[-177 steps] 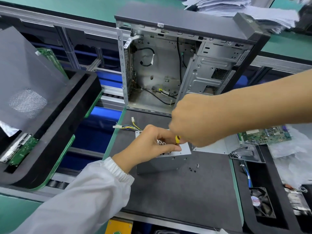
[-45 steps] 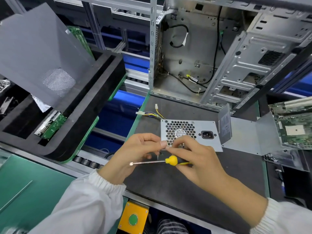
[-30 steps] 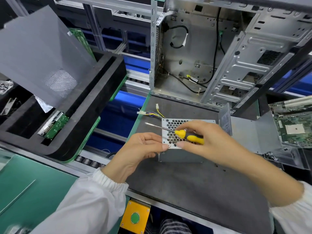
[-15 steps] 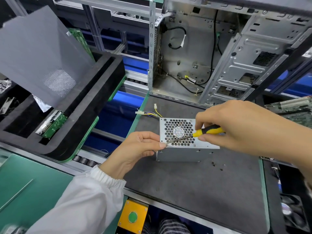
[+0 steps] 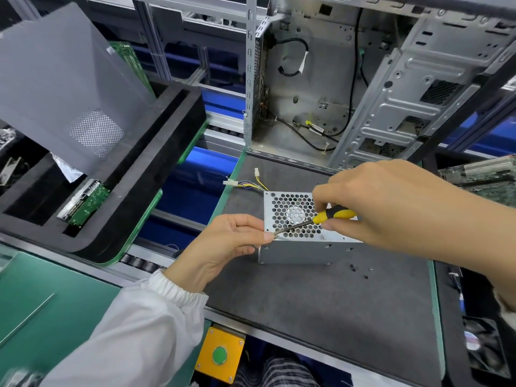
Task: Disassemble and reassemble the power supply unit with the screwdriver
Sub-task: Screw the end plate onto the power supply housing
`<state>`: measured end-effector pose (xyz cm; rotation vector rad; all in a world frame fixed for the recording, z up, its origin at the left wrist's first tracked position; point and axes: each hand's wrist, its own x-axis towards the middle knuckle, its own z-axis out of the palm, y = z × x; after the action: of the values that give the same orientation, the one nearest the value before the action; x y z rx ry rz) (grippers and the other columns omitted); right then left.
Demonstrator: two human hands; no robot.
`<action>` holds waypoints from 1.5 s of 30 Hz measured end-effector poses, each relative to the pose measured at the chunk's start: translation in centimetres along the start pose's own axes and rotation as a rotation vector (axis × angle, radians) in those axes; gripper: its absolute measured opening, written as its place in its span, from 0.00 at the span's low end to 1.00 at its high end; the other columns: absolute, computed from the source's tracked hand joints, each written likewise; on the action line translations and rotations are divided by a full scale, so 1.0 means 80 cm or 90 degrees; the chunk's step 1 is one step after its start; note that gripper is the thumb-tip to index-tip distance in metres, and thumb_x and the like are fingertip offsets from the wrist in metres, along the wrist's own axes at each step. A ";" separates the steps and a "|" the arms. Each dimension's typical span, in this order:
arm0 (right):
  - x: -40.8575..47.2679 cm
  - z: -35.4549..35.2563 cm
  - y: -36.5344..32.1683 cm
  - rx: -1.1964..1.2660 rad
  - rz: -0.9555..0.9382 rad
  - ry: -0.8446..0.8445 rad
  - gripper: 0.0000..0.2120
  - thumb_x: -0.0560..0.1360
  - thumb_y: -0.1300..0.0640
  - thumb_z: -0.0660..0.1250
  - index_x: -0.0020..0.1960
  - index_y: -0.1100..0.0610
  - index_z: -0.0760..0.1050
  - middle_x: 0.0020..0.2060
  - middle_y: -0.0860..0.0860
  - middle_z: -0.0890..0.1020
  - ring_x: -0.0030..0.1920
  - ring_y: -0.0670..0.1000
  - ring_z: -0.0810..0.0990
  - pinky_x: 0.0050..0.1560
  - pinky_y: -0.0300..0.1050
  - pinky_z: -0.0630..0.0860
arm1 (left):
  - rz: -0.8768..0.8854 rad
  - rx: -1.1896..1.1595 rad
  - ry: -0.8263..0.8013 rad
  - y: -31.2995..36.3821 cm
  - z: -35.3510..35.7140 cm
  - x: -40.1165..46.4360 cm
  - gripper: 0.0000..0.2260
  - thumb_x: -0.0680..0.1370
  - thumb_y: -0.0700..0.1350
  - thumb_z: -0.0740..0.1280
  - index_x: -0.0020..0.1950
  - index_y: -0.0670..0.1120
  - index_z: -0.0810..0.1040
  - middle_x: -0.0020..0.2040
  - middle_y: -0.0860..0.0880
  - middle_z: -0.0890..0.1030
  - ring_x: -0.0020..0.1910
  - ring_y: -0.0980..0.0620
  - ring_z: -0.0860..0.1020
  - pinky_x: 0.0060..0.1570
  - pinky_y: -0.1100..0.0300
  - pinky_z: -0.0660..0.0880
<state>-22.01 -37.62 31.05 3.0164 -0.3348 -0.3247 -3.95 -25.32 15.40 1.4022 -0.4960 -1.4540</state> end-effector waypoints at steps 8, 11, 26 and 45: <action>0.004 -0.015 -0.014 -0.121 -0.013 -0.023 0.09 0.77 0.53 0.60 0.51 0.42 0.62 0.43 0.44 0.71 0.42 0.49 0.77 0.27 0.41 0.59 | -0.009 -0.003 -0.006 0.002 0.000 0.000 0.14 0.60 0.45 0.79 0.44 0.45 0.84 0.43 0.46 0.85 0.36 0.57 0.80 0.38 0.65 0.75; 0.008 -0.022 -0.023 -0.154 -0.036 -0.024 0.12 0.74 0.60 0.63 0.48 0.45 0.64 0.41 0.46 0.68 0.43 0.49 0.74 0.29 0.43 0.65 | -0.009 -0.003 -0.010 0.003 0.001 -0.001 0.10 0.60 0.45 0.79 0.40 0.47 0.85 0.41 0.48 0.85 0.35 0.58 0.80 0.37 0.65 0.75; 0.043 -0.045 -0.051 -0.333 -0.037 -0.099 0.23 0.72 0.58 0.68 0.29 0.56 0.55 0.23 0.50 0.57 0.22 0.49 0.57 0.27 0.36 0.50 | 0.001 0.007 0.004 0.005 0.002 -0.002 0.08 0.60 0.45 0.78 0.37 0.49 0.84 0.39 0.49 0.84 0.37 0.56 0.79 0.38 0.65 0.76; 0.066 -0.059 -0.036 -0.340 -0.194 -0.104 0.14 0.73 0.56 0.63 0.48 0.55 0.57 0.40 0.50 0.59 0.30 0.52 0.67 0.25 0.42 0.52 | -0.030 0.013 0.009 0.007 0.005 -0.006 0.07 0.69 0.39 0.77 0.44 0.43 0.82 0.36 0.49 0.82 0.32 0.57 0.77 0.39 0.64 0.75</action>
<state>-15.39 -35.74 34.30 2.5074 0.1837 -0.5790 -4.20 -25.29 16.21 1.4471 -0.4734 -1.4795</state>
